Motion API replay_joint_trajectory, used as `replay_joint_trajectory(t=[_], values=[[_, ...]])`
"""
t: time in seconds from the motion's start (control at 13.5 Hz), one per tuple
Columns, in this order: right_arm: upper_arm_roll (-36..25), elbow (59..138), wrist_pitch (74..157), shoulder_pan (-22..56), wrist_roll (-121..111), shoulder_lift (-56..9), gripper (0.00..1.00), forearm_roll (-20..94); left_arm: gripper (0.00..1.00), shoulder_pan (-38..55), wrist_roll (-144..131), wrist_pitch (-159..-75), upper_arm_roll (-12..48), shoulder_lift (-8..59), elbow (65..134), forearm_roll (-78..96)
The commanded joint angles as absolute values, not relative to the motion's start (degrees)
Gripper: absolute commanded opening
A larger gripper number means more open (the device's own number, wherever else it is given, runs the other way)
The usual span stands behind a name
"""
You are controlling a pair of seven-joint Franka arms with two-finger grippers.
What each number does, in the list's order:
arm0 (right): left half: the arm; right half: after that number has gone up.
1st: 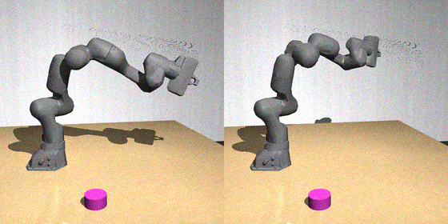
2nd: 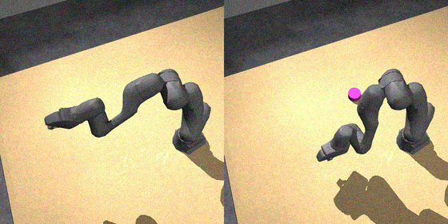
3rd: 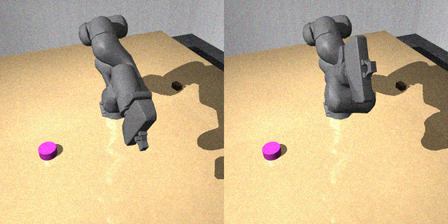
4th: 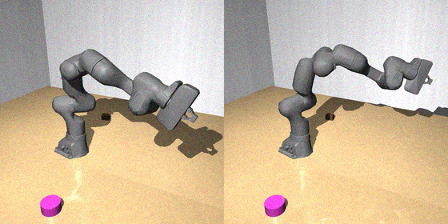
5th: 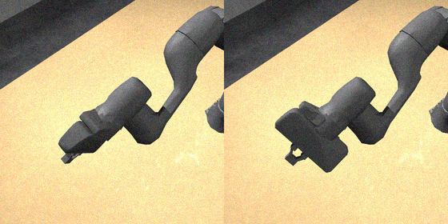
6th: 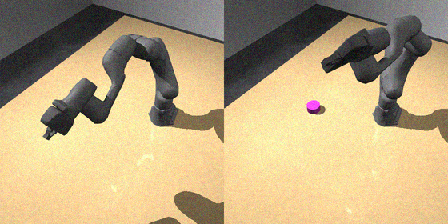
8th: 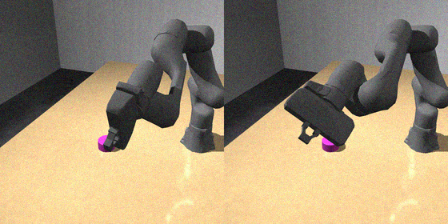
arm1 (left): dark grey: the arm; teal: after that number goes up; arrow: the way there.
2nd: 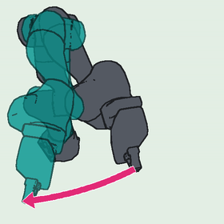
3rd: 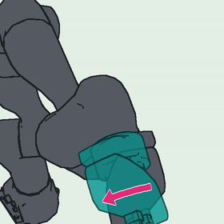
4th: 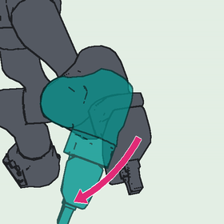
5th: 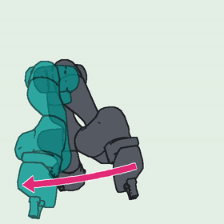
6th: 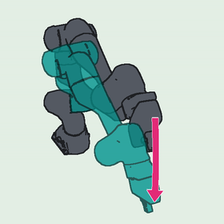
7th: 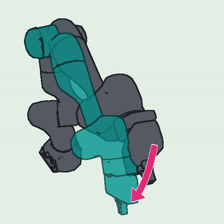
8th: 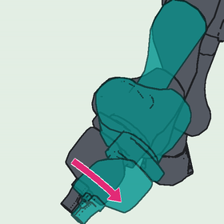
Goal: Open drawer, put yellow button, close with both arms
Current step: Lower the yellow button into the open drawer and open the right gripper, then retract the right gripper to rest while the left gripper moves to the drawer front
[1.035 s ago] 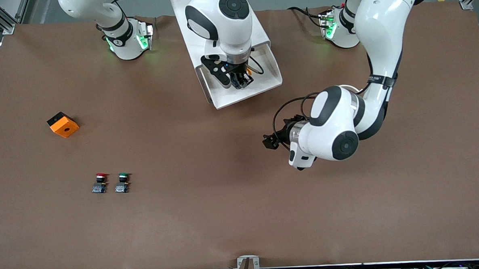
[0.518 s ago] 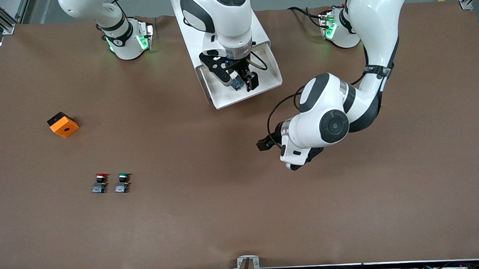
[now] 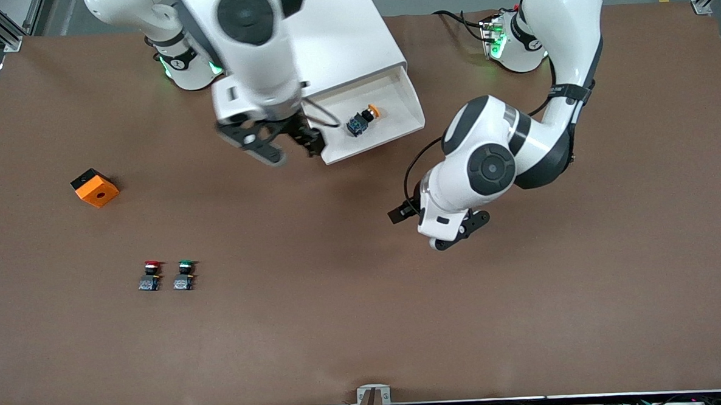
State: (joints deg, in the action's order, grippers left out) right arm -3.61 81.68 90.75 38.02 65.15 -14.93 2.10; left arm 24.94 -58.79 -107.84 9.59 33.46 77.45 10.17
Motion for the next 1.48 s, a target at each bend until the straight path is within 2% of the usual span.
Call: replay_joint_trajectory(t=[0.0, 0.22, 0.44, 0.81, 1.11, 1.4], values=[[-2.64, 82.53, 87.81, 29.92, 53.57, -12.05, 1.00, 2.90, 1.00, 27.42, -65.01, -111.61, 9.32, 30.15, 82.61, 6.34], [-2.81, 82.35, 87.36, 23.23, 44.41, -11.87, 1.00, 0.28, 1.00, 29.18, -67.59, -112.67, 9.40, 29.54, 83.93, 3.43], [-2.73, 82.35, 86.75, 15.41, 32.12, -11.16, 1.00, -1.14, 1.00, 30.84, -67.94, -118.90, 9.32, 26.99, 88.84, 2.99], [-2.72, 82.27, 86.84, 3.97, 15.58, -11.16, 1.00, -0.35, 1.00, 34.01, -71.62, -119.44, 9.40, 25.06, 92.71, 2.64], [-2.64, 82.44, 83.96, 0.36, 7.32, -11.51, 1.00, -0.09, 1.00, 35.77, -71.98, -119.44, 9.40, 24.35, 93.87, 2.64], [-2.64, 82.18, 79.81, 0.26, 1.93, -11.43, 1.00, 0.09, 1.00, 37.96, -73.56, -119.27, 9.40, 24.17, 93.87, 2.64]])
